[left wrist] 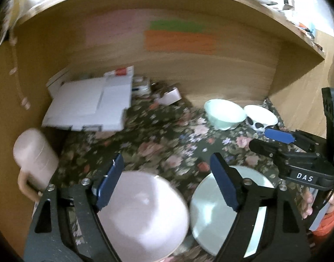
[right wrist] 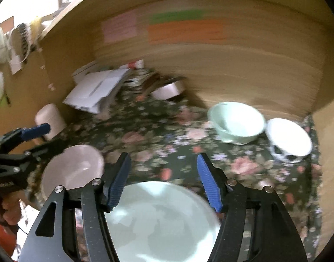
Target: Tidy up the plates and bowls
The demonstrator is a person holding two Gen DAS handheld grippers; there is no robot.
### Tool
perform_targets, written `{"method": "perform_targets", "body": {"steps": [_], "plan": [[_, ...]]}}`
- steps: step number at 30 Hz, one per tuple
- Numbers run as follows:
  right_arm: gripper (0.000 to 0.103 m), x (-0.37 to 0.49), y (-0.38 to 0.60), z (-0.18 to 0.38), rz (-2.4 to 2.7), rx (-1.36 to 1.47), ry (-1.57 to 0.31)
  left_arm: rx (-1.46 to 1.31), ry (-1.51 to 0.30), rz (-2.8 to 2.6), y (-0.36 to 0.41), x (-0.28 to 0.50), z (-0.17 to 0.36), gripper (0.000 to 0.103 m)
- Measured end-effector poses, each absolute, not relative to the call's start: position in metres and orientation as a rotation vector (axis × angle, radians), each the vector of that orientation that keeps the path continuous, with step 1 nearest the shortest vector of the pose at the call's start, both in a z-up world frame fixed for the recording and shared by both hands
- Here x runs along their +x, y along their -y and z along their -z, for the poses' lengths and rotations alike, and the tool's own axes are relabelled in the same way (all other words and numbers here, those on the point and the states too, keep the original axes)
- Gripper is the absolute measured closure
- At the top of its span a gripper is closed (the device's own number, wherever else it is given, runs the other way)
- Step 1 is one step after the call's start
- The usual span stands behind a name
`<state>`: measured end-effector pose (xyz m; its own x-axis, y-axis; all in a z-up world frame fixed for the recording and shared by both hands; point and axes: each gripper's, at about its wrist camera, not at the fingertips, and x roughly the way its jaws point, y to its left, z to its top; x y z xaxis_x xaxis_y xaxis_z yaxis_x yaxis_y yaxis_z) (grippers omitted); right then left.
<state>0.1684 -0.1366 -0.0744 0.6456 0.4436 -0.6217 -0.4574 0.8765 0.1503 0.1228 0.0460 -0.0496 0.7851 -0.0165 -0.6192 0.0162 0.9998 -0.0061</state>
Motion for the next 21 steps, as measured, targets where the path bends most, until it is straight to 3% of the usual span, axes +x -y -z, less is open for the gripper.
{"method": "perform_targets", "body": {"steps": [4, 21], "plan": [[0.043, 0.182, 0.168, 0.075, -0.448, -0.001, -0.692, 0.028, -0.636, 0.047, -0.024, 0.140, 0.043, 0.009], [0.043, 0.267, 0.214, 0.105, -0.317, 0.039, -0.757, 0.085, -0.635, 0.126, 0.034, 0.246, 0.063, 0.009]]}}
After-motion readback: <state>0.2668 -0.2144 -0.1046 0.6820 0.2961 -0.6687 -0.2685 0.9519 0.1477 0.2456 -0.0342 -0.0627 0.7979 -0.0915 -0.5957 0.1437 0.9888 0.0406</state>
